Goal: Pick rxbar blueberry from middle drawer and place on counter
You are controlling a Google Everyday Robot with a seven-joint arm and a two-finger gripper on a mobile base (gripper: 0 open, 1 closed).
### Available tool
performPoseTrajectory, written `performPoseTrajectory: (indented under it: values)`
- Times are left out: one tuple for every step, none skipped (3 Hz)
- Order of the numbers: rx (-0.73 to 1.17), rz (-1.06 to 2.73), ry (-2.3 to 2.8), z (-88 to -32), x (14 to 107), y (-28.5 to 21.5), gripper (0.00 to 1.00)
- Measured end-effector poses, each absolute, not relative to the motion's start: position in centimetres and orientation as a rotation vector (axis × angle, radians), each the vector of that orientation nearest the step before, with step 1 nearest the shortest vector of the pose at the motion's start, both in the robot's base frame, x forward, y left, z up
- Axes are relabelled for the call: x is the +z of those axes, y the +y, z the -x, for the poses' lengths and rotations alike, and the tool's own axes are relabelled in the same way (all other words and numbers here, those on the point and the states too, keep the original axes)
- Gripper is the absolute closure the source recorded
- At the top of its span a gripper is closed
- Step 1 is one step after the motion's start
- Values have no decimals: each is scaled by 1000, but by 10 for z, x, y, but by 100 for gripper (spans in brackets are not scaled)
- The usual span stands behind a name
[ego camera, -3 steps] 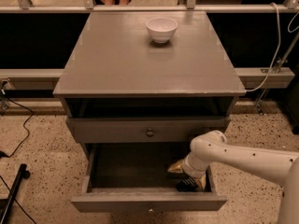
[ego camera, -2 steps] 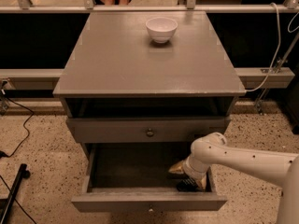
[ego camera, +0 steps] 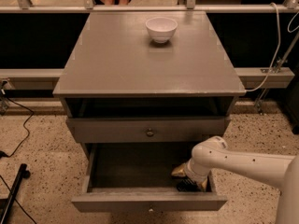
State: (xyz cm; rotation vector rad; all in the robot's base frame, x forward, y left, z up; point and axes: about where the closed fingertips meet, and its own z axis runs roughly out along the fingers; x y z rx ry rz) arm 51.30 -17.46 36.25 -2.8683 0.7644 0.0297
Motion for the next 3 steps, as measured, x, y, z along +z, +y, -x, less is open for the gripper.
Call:
performPoseTrajectory:
  values:
    - [31,2882,790,-512,355,-177,38]
    - [37,2886,804,-512,355,-178,61]
    - [37,2886,804,-512,359,-178,84]
